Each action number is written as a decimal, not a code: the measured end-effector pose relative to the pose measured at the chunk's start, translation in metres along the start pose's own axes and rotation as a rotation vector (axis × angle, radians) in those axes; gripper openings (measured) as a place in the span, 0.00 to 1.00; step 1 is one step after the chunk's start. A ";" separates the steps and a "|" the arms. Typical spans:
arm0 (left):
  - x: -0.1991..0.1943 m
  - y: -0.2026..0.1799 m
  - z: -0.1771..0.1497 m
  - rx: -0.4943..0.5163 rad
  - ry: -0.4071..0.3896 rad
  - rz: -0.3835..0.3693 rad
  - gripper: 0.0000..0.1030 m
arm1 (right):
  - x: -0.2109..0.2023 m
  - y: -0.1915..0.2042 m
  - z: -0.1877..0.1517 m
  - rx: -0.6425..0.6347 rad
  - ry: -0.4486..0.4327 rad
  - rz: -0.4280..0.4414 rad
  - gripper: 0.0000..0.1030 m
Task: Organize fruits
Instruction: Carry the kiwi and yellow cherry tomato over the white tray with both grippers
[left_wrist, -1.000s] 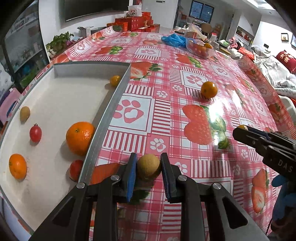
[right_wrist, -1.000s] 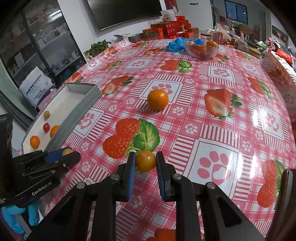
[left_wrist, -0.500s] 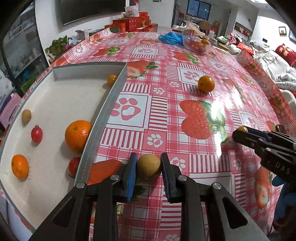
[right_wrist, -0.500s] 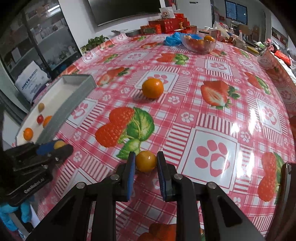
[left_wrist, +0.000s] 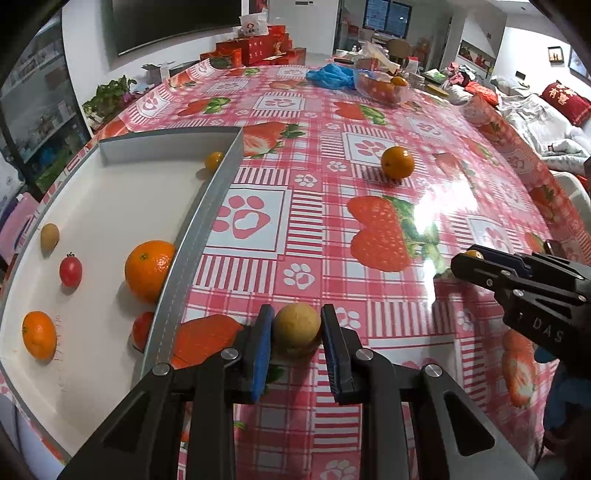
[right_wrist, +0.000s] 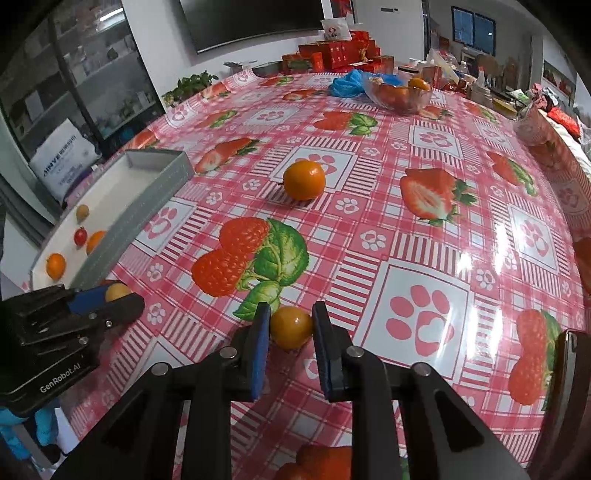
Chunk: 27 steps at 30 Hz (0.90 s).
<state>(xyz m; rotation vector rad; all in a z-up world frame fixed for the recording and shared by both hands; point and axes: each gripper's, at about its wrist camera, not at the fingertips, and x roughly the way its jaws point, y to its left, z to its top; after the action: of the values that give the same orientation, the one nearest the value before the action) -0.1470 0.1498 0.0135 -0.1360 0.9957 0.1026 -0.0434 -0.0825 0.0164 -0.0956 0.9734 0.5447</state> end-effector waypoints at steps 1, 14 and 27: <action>-0.002 0.000 0.000 0.001 -0.004 -0.005 0.26 | -0.001 0.000 0.001 0.004 -0.002 0.007 0.24; -0.042 0.011 0.024 0.001 -0.076 -0.031 0.26 | -0.018 0.017 0.028 0.016 -0.032 0.077 0.24; -0.052 0.061 0.031 -0.060 -0.103 0.031 0.26 | -0.014 0.067 0.056 -0.063 -0.024 0.110 0.24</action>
<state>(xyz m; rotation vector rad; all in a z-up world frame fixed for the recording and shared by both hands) -0.1581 0.2141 0.0696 -0.1682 0.8930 0.1664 -0.0397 -0.0125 0.0707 -0.0918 0.9425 0.6765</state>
